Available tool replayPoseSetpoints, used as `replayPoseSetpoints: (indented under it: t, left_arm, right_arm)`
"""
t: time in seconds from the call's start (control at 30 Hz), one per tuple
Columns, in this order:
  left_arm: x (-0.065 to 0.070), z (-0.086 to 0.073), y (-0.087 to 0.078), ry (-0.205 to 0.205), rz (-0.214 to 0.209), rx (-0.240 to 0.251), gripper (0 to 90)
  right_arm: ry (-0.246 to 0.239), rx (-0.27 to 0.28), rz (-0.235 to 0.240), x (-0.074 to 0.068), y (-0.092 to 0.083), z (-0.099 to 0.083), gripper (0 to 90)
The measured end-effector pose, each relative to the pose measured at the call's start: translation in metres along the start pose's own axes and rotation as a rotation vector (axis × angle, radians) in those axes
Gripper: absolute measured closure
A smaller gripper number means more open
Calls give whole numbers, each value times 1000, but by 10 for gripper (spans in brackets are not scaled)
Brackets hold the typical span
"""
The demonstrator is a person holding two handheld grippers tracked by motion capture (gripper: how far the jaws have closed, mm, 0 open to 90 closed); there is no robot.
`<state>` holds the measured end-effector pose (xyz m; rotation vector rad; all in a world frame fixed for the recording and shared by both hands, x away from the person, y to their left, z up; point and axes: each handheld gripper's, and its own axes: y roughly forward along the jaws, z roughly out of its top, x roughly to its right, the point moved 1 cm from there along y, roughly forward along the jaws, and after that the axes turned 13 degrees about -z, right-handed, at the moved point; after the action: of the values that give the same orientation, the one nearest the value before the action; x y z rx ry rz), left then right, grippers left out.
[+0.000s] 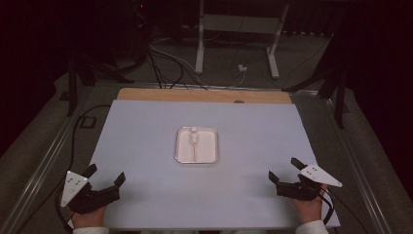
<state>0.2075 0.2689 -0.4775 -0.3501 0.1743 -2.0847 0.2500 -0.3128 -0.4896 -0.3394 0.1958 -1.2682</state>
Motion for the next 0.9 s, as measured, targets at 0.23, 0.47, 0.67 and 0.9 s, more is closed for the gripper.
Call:
replayPoseSetpoints:
  t: [0.23,0.47,0.67,0.9]
  left_arm:
    - [3,1,3,-22,28,-24,9]
    - [9,10,5,-9,50,-38,9]
    - [12,19,10,-2,36,-16,8]
    - [26,35,35,0,0,-88,8]
  right_arm:
    - [-25,-4,-5,-4,-1,0,0]
    - [-20,-9,-3,-5,1,0,0]
    - [-7,0,-7,-4,0,0,0]
    - [5,0,-10,-2,0,0,0]
